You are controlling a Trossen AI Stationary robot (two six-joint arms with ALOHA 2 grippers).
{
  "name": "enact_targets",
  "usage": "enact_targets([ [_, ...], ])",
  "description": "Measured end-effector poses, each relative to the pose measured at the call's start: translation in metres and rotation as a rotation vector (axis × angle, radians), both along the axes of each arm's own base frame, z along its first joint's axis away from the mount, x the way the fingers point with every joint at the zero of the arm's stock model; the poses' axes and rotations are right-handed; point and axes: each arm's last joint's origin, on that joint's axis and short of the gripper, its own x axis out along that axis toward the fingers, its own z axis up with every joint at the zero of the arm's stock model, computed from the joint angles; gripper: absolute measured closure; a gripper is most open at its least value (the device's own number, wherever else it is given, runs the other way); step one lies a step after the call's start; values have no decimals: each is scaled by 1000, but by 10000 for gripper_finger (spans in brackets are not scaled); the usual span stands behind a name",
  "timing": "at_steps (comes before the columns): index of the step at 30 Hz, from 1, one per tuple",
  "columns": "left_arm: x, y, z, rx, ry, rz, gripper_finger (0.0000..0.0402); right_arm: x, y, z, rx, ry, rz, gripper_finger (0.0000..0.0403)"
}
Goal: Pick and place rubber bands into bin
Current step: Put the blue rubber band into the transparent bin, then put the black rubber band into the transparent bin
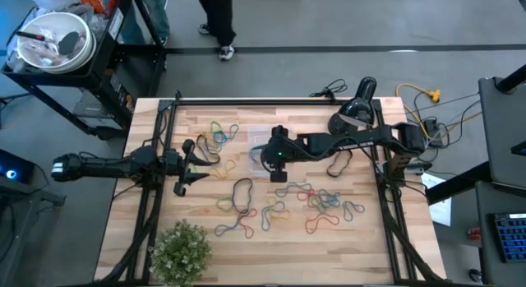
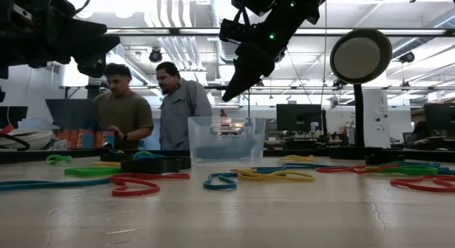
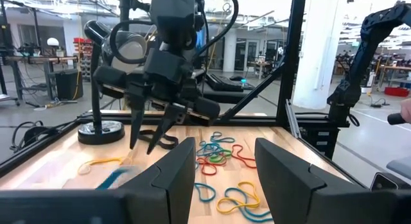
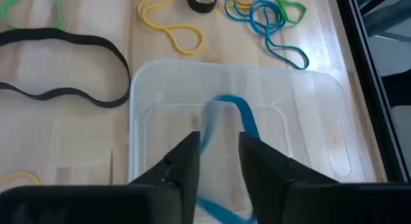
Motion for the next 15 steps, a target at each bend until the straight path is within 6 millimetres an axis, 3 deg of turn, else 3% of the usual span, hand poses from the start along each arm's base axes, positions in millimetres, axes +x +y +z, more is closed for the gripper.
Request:
enact_targets([
  [8,2,1,-5,-3,57,39,256,-11,12,21,-45,-10,75,249],
  [15,6,6,-9,-54,317,209,256,-48,24,41,-13,142,71,255],
])
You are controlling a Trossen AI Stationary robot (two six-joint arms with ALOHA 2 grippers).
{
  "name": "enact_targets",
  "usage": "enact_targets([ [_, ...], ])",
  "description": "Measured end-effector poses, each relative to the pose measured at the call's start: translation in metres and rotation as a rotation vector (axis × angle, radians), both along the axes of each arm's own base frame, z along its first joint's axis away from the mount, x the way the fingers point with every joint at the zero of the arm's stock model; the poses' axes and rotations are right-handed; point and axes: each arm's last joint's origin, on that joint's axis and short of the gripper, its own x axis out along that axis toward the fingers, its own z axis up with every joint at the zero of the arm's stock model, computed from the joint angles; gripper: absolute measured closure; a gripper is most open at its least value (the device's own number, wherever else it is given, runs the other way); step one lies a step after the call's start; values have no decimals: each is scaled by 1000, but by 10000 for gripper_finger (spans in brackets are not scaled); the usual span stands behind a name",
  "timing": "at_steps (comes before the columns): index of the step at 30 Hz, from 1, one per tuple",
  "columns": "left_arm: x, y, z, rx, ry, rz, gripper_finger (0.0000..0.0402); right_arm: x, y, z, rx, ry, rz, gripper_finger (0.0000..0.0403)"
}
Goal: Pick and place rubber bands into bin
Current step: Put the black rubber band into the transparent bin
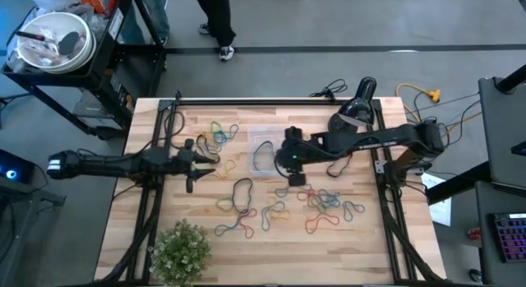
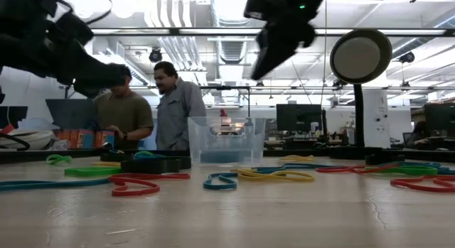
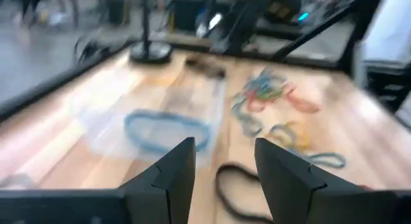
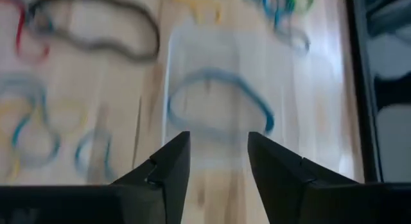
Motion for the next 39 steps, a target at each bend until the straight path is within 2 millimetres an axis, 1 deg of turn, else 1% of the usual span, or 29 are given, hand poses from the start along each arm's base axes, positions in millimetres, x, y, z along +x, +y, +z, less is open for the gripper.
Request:
enact_targets([
  [3,6,0,4,-10,43,6,256,-16,6,6,14,52,-5,260],
  [6,14,1,6,11,126,31,256,-30,9,14,15,54,5,266],
  [12,31,4,5,60,416,96,256,-62,13,20,43,11,-10,275],
  [14,38,5,6,78,512,123,256,-74,12,19,56,-2,-26,277],
  [16,47,6,10,101,566,155,256,-86,12,17,66,-36,-35,280],
  [18,53,8,9,127,641,186,256,-97,12,15,72,-82,-33,282],
  [21,66,9,10,150,677,217,256,-111,12,11,82,-151,-24,286],
  [23,72,10,6,146,711,224,256,-120,12,8,90,-178,-27,288],
  [26,78,12,-5,123,784,246,256,-132,12,6,107,-218,-36,291],
  [32,85,14,-23,69,878,306,256,-151,11,3,134,-266,-61,290],
  [36,86,16,-28,70,891,364,256,-155,11,4,142,-284,-61,291],
  [39,86,16,-27,76,881,393,256,-155,13,4,143,-285,-54,293],
])
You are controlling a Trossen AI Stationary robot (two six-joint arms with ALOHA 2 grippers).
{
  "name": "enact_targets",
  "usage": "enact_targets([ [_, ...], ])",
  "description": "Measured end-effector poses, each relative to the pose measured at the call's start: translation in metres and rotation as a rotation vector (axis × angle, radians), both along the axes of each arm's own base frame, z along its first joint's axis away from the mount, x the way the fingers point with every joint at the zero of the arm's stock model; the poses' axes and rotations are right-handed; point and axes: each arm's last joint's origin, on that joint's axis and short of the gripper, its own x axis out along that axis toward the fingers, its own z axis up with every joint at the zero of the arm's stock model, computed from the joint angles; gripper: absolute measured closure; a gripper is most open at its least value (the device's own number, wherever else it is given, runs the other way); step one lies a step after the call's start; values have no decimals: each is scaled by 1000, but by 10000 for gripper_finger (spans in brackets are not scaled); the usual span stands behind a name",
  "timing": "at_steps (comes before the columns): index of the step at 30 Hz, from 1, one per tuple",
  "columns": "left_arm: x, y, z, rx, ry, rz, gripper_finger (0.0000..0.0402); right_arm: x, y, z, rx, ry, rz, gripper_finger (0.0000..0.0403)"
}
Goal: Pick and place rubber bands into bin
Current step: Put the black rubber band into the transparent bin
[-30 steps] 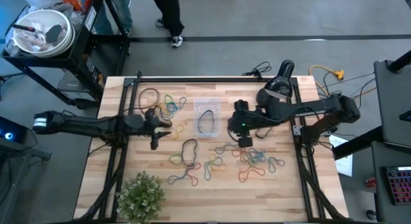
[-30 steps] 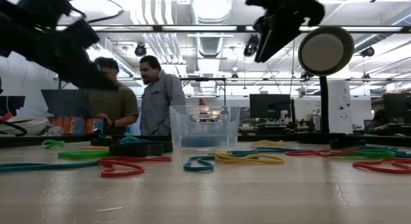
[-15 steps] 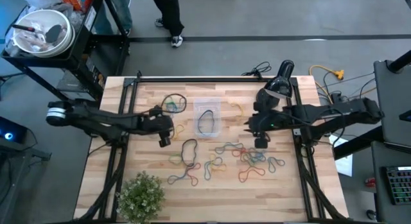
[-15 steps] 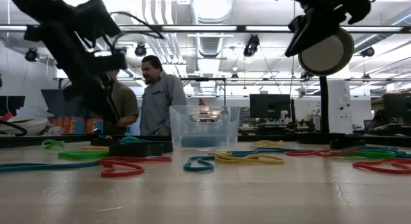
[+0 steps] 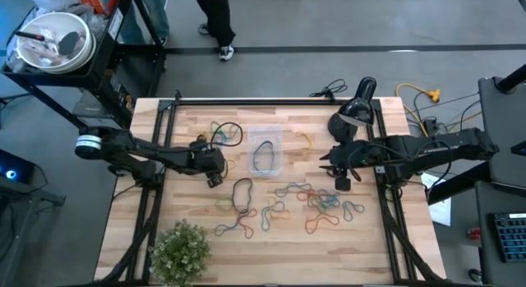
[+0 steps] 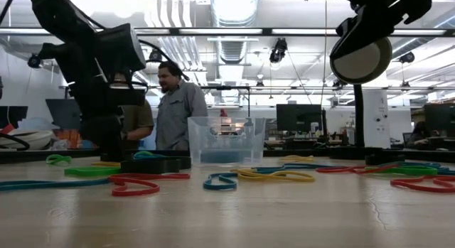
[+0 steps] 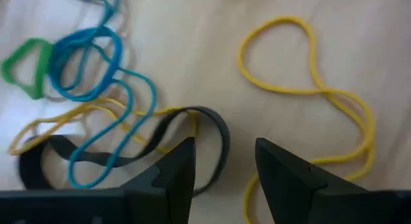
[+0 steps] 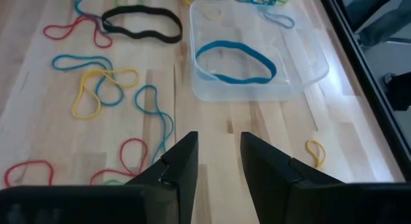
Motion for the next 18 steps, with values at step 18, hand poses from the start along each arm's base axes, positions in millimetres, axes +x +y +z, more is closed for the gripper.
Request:
enact_targets([
  [18,-4,16,-3,-121,-13,57,315,5,1,-6,11,29,-12,300],
])
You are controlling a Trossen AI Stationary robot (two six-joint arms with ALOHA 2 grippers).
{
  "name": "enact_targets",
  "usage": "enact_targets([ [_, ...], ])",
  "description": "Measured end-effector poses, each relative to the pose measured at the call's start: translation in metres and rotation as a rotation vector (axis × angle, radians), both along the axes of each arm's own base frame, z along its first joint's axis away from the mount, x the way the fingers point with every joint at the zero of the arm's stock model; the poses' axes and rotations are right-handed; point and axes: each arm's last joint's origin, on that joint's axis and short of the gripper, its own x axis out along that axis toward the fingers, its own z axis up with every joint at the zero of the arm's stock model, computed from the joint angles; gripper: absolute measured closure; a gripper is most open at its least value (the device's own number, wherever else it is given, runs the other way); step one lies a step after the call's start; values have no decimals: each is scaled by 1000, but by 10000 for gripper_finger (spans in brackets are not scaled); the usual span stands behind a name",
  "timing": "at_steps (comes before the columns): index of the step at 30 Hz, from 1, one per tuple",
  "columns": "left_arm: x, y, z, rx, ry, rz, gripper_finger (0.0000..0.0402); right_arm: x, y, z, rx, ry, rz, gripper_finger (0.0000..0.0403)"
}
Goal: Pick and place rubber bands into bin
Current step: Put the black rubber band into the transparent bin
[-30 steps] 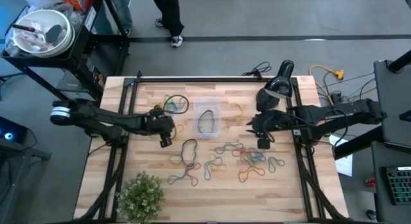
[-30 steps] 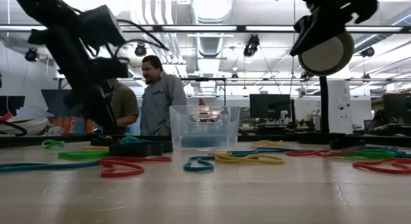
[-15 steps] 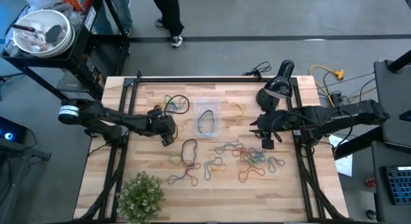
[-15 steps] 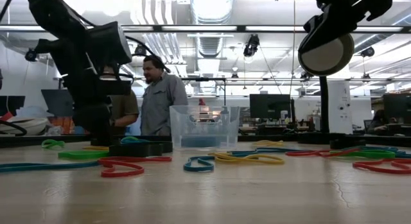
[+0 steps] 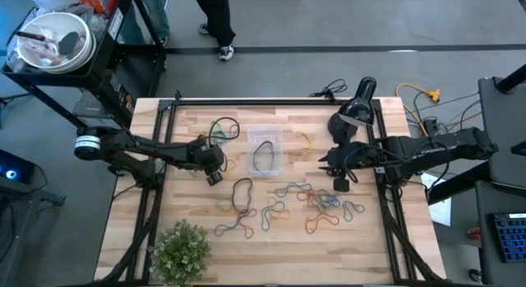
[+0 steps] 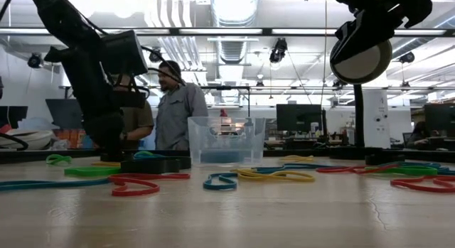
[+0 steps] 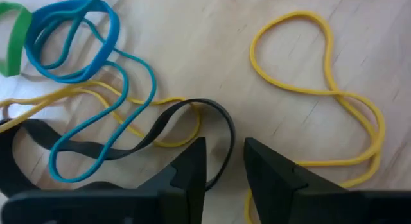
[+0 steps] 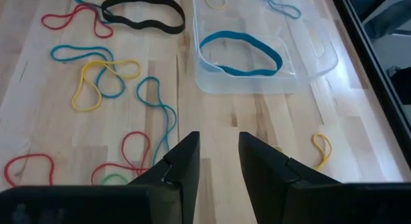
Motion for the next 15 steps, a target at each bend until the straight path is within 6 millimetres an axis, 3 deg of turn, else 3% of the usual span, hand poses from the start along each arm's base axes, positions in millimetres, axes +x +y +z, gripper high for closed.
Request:
enact_targets([
  [5,0,0,0,-8,-1,0,338,-1,0,-5,6,14,-7,305],
  [10,0,0,0,-20,2,-13,394,-1,0,-9,6,13,-8,311],
  [15,1,0,3,-28,-3,-17,400,1,0,-10,8,-4,-7,317],
])
